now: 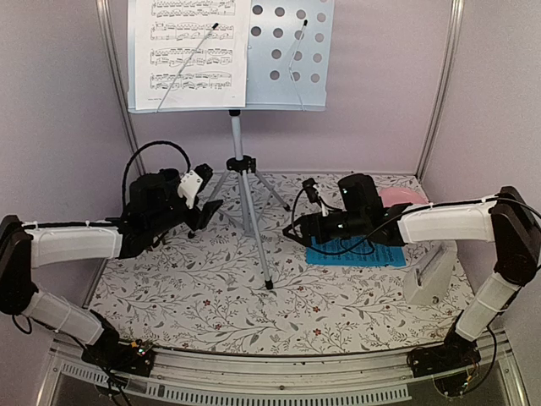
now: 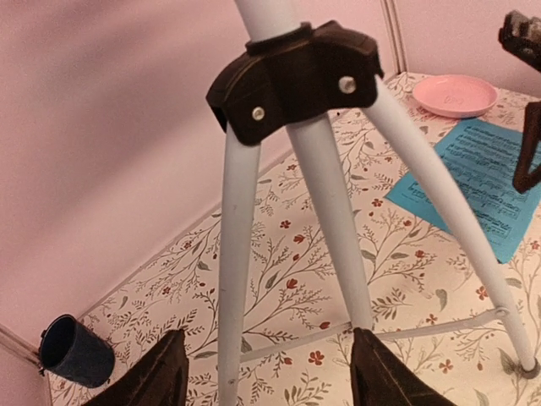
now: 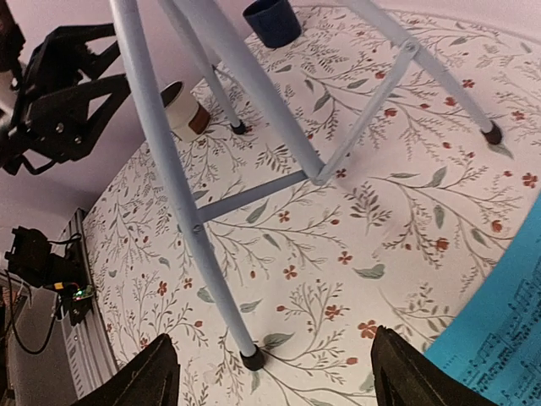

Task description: Set up the instrument practice props

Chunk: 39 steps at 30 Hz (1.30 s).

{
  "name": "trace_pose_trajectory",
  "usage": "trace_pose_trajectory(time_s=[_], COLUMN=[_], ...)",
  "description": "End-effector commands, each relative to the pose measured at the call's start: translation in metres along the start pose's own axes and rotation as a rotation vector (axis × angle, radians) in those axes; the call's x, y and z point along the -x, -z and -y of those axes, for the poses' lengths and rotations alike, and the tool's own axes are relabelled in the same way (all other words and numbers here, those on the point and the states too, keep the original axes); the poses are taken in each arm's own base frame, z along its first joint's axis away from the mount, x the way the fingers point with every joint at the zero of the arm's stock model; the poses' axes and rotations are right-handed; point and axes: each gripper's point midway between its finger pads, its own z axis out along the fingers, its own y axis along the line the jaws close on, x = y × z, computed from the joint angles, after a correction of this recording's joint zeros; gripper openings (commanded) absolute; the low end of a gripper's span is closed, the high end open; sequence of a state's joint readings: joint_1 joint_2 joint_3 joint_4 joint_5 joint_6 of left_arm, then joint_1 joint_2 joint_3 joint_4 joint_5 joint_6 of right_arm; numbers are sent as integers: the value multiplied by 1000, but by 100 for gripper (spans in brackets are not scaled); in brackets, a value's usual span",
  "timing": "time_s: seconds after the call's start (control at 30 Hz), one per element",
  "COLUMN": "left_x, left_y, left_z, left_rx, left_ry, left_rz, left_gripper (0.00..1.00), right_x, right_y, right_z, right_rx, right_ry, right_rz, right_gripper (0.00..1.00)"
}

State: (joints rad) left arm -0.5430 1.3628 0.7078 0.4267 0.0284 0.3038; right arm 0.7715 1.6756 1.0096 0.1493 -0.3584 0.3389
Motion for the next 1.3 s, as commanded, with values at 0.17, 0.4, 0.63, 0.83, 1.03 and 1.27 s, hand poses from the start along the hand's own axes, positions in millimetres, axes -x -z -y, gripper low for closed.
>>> trace_pose_trajectory(time_s=[0.17, 0.4, 0.63, 0.83, 1.03, 1.27], left_x=[28, 36, 26, 22, 5, -9], left_y=[51, 62, 50, 43, 39, 43], left_z=[69, 137, 207, 238, 265, 285], left_rx=[-132, -261, -410, -473, -532, -589], left_ry=[14, -88, -193, -261, -382, -459], left_rz=[106, 136, 107, 108, 65, 50], left_gripper=[64, 64, 62, 61, 60, 59], right_x=[-22, -16, -14, -38, -87, -131], right_y=[67, 41, -5, -22, -25, -20], right_z=[103, 144, 168, 171, 153, 119], right_rx=[-232, -312, -279, -235, -159, -33], right_ry=[-118, -127, -156, -180, -207, -253], right_rz=[-62, -125, -185, -255, -352, -411], right_gripper=[71, 66, 62, 62, 60, 54])
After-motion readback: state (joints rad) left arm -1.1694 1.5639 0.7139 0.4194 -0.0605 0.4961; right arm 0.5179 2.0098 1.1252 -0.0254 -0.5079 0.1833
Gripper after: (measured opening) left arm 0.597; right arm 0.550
